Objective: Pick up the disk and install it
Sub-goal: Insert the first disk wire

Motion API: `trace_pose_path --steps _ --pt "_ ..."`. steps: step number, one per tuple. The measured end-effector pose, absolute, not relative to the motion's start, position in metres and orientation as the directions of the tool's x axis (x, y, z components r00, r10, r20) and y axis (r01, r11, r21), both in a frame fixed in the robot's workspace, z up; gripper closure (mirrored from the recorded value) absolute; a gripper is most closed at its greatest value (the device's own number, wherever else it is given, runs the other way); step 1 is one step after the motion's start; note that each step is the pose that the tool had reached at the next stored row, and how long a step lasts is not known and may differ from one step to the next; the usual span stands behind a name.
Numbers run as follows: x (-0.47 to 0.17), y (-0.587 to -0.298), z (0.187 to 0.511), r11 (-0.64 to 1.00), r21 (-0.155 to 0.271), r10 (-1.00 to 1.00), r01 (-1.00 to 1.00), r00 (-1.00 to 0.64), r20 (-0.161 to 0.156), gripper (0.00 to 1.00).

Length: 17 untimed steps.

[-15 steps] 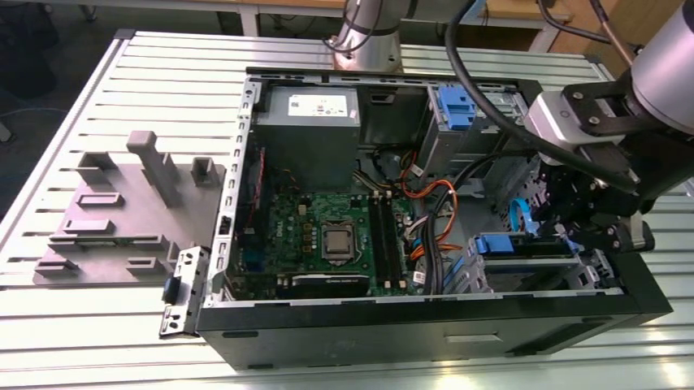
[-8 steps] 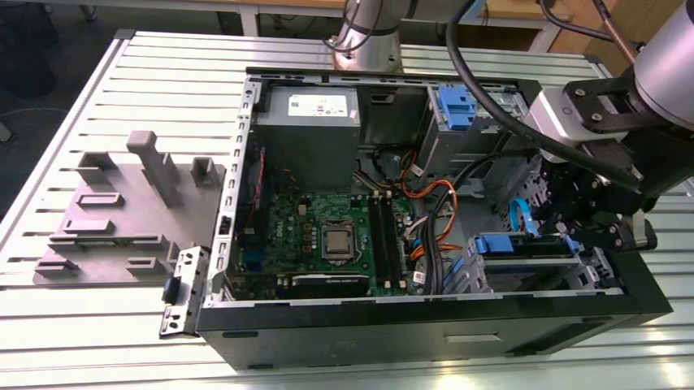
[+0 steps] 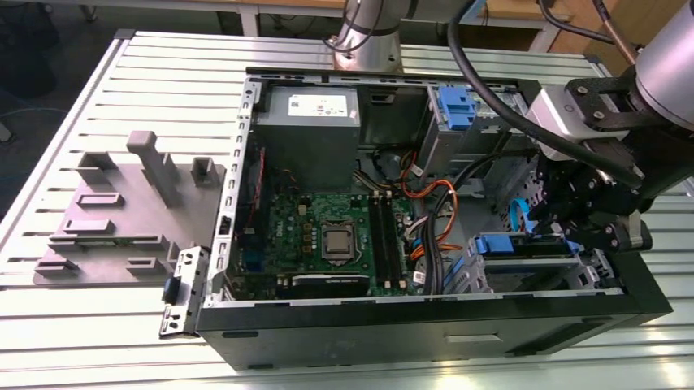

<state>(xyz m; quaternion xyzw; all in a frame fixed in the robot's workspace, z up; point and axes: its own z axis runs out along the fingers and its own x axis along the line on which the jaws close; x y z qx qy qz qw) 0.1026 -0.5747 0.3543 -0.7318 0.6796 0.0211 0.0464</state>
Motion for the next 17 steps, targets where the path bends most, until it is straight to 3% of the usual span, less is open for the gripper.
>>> trace_pose_path --steps 10,17 --pt "0.110 -0.575 0.354 -0.064 -0.029 -0.993 -0.998 0.067 -0.095 0.77" --pt "0.123 -0.575 0.353 -0.063 0.007 -0.993 -0.998 0.062 -0.098 0.77"
